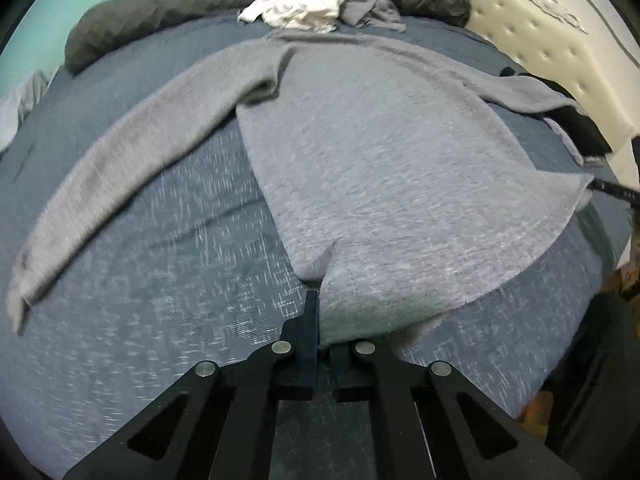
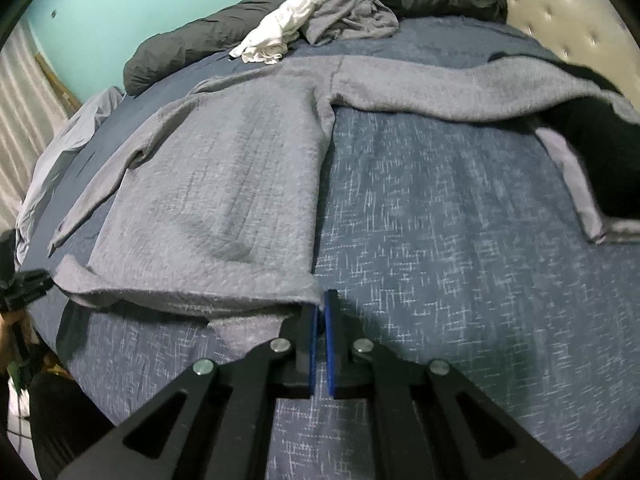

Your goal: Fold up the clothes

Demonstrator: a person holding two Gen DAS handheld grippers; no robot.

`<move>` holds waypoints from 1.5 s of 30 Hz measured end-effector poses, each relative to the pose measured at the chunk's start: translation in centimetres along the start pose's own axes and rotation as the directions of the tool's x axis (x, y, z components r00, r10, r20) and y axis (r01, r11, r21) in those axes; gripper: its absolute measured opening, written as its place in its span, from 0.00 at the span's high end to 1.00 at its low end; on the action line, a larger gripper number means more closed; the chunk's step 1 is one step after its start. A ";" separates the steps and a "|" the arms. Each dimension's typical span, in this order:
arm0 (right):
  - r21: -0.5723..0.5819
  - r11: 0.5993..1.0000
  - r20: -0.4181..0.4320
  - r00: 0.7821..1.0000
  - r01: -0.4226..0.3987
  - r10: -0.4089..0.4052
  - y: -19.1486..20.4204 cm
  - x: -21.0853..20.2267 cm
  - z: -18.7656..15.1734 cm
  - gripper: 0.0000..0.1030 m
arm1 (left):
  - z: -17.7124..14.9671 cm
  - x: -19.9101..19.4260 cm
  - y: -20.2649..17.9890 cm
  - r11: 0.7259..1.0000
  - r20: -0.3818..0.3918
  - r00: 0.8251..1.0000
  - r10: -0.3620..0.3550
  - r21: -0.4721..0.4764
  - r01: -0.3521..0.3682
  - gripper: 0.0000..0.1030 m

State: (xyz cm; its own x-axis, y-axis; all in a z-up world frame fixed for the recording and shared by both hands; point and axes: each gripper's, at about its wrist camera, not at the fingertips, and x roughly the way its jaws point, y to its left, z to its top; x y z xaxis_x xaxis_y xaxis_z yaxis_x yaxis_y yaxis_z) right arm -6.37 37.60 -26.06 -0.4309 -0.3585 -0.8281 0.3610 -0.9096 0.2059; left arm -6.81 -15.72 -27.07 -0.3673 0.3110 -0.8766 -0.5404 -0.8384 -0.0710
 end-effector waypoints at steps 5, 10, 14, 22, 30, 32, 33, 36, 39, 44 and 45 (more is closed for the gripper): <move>-0.061 0.998 0.044 0.999 0.007 -0.004 0.5 -4.4 1.4 0.98 | 1.2 -5.4 -0.1 0.997 0.038 0.999 0.036 0.067 -0.039 0.97; -0.129 0.992 0.092 0.996 0.015 -0.003 1.5 -9.0 2.7 0.98 | 2.2 -10.3 0.0 0.993 0.078 0.996 0.050 0.099 -0.057 0.97; -0.194 0.980 0.100 0.995 0.035 -0.015 2.4 -11.2 3.0 0.98 | 2.2 -10.9 -0.7 0.987 0.068 0.995 0.070 0.142 -0.079 0.97; -0.184 0.981 -0.037 0.997 0.064 -0.073 1.3 -4.8 -1.2 0.98 | -0.6 -3.7 -1.2 0.992 -0.055 0.997 0.059 0.117 -0.052 0.97; -0.147 0.988 -0.127 0.990 0.049 -0.068 -0.1 0.1 -4.0 0.97 | -2.6 0.9 -0.8 0.997 -0.114 0.993 0.025 0.075 -0.016 0.94; -0.141 0.990 -0.156 0.987 0.017 -0.039 -0.4 0.7 -4.4 0.97 | -3.0 1.2 -1.1 0.996 -0.136 0.991 0.002 0.084 0.009 0.92; -0.147 0.989 -0.169 0.985 0.010 -0.035 -0.4 0.8 -4.6 0.96 | -3.2 1.1 -1.3 0.995 -0.145 0.989 -0.005 0.095 0.018 0.86; -0.162 0.987 -0.191 0.981 -0.022 -0.009 -0.3 0.1 -5.1 0.93 | -4.1 0.6 -1.8 0.991 -0.168 0.985 -0.030 0.120 0.050 0.84; -0.142 0.987 -0.190 0.981 -0.074 0.046 -0.8 -1.3 -5.3 0.92 | -5.1 -0.7 -2.2 0.989 -0.177 0.981 -0.078 0.112 0.099 0.83; -0.110 0.984 -0.160 0.980 -0.139 0.120 -1.6 -3.4 -4.7 0.92 | -5.7 -2.6 -0.5 0.987 -0.150 0.976 -0.155 0.008 0.158 0.65; -0.088 0.987 -0.150 0.981 -0.138 0.124 -1.8 -3.3 -4.4 0.91 | -5.6 -2.6 -0.2 0.987 -0.141 0.977 -0.161 -0.015 0.161 0.61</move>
